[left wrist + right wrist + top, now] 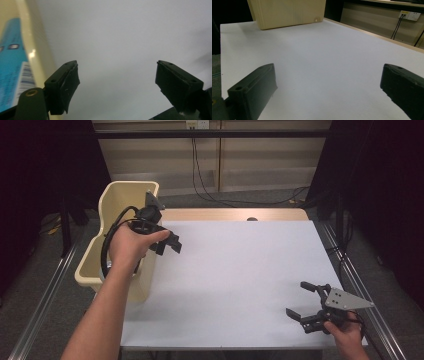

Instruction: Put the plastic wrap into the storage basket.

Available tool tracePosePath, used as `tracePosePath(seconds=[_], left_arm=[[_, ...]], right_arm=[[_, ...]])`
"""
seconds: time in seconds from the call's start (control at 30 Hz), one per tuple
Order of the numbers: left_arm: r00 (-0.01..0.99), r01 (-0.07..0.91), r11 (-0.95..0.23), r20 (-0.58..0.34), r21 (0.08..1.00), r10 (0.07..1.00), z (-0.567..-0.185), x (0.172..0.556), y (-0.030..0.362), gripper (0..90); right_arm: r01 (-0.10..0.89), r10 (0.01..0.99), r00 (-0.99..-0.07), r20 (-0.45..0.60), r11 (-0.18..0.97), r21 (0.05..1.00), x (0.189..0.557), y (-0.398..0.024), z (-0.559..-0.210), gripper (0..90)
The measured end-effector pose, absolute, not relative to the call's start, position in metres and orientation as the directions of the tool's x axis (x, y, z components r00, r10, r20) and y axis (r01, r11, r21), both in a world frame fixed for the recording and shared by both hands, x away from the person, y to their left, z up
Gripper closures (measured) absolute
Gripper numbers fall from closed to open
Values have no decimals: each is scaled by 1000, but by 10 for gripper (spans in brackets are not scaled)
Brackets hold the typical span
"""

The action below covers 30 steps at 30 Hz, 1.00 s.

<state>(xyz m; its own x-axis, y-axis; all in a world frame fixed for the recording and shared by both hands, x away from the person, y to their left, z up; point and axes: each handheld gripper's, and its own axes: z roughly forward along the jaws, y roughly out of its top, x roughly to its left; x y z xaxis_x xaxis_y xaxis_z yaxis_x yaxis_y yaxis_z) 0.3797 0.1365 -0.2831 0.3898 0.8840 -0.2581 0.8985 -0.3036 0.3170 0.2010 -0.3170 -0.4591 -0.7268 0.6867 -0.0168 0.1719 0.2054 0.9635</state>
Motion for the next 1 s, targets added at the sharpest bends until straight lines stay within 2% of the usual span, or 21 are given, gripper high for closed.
tracePosePath(seconds=[0.13,0.17,0.53,0.6,0.7,0.97,1.0], left_arm=[[411,890,-320,-264,325,873,-290,379,126,150],[442,877,-353,-259,327,859,-297,378,119,148],[480,856,-387,-249,343,841,-341,368,92,134],[500,835,-390,-243,388,831,-356,362,90,139],[501,831,-364,-282,420,818,-378,354,89,141],[537,777,-351,-261,522,802,-416,336,90,132],[546,740,-329,-239,587,803,-423,329,90,128]], right_arm=[[174,685,-728,-13,203,964,201,-317,-459,0],[174,686,-728,-14,204,963,201,-317,-459,0],[173,680,-733,-17,210,962,201,-316,-459,0],[171,683,-730,-21,212,962,201,-316,-459,0],[171,683,-731,-20,211,962,201,-317,-459,0],[172,681,-732,-20,213,962,201,-317,-460,0],[173,684,-729,-20,213,962,200,-317,-460,0]])
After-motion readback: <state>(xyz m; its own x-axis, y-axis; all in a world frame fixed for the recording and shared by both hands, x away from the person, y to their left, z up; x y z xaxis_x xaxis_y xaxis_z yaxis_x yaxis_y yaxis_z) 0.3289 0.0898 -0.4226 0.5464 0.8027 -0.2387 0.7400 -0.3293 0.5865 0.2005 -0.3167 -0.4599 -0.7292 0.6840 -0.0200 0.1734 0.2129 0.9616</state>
